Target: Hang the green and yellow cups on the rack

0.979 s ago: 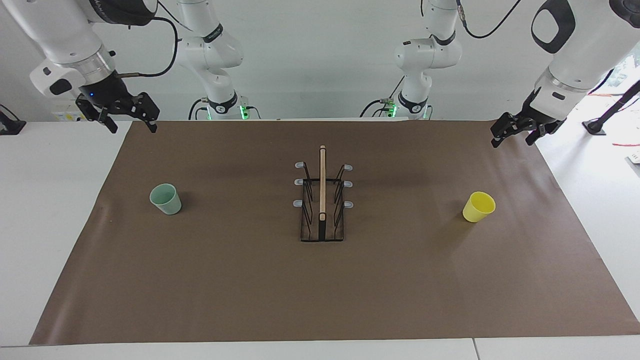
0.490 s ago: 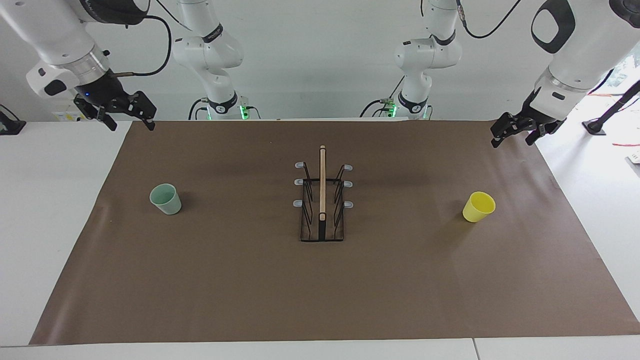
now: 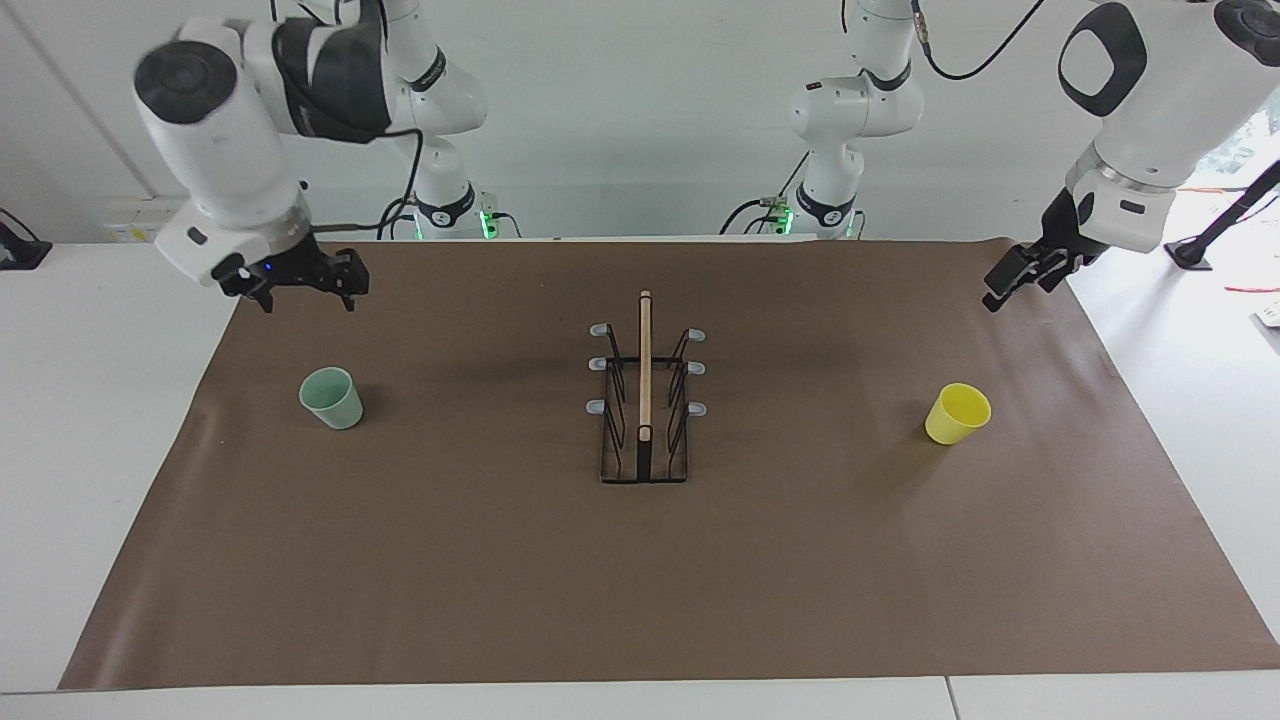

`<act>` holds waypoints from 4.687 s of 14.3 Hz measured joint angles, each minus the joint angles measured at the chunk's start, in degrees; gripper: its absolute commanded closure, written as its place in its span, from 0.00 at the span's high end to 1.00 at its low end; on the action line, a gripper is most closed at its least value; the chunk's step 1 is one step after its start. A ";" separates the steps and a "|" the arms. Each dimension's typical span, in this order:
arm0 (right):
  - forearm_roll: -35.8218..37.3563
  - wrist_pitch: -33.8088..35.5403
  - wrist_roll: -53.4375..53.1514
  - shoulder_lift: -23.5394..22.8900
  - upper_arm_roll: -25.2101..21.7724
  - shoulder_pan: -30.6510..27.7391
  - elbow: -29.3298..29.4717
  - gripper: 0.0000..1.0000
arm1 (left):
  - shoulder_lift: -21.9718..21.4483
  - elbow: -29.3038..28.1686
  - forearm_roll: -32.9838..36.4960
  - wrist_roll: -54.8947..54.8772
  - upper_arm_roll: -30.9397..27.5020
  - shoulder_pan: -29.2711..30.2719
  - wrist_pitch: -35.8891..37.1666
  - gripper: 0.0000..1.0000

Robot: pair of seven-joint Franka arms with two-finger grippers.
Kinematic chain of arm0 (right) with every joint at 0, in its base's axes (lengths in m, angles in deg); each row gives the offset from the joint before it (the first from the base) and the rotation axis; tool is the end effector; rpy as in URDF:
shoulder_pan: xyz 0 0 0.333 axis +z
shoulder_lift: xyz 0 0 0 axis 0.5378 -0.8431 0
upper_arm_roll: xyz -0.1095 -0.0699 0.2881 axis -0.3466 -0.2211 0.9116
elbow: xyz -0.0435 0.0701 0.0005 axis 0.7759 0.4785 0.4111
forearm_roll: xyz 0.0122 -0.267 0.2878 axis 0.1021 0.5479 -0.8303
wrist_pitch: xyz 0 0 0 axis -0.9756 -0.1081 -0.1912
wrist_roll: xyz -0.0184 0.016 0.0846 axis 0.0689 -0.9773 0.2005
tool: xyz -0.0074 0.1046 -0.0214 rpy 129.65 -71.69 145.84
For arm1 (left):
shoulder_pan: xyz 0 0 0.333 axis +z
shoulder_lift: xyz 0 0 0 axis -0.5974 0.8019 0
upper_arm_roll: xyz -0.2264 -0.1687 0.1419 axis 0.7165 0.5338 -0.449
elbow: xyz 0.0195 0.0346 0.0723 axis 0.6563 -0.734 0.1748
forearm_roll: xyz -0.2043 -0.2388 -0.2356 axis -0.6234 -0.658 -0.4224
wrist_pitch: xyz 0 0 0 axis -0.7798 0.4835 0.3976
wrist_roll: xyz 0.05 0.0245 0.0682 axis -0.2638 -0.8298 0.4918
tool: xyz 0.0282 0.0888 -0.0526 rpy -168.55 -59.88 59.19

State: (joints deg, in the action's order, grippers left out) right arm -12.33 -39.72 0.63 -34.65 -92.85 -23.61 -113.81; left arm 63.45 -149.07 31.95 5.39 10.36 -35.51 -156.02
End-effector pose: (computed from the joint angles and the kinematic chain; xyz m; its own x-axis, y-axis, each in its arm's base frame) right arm 0.5899 0.0276 0.5213 0.9561 0.1287 -0.2632 0.1969 -0.9475 0.2518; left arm 0.5614 0.0117 0.5789 0.8773 0.4776 -0.0471 0.4799 -0.8739 0.0770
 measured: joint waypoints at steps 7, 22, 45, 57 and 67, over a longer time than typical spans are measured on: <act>19.42 1.83 25.82 -10.42 1.06 8.46 -0.91 1.00 | 5.95 -7.78 -15.86 29.70 -0.35 8.84 -11.67 1.00; 37.24 -16.40 43.53 -6.02 6.11 10.81 -28.61 1.00 | 18.43 -22.43 -54.46 27.85 0.44 20.80 -20.22 1.00; 54.13 -28.15 39.45 -5.51 6.03 0.21 -37.73 1.00 | 9.15 -23.61 -59.53 24.98 0.51 11.82 -33.60 0.00; 54.91 -26.92 37.00 -4.51 5.95 -1.94 -40.88 1.00 | -5.80 -20.21 -4.77 48.77 1.39 -12.19 -24.32 0.00; 54.91 -24.28 31.32 -3.68 6.04 -2.59 -38.89 0.00 | -3.05 -20.44 33.92 81.68 2.41 -37.91 -17.23 0.00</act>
State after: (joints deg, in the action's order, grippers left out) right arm 42.58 -64.00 31.95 -38.33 -86.81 -26.20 -152.70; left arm 60.40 -169.51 65.87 87.07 12.77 -73.43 -173.25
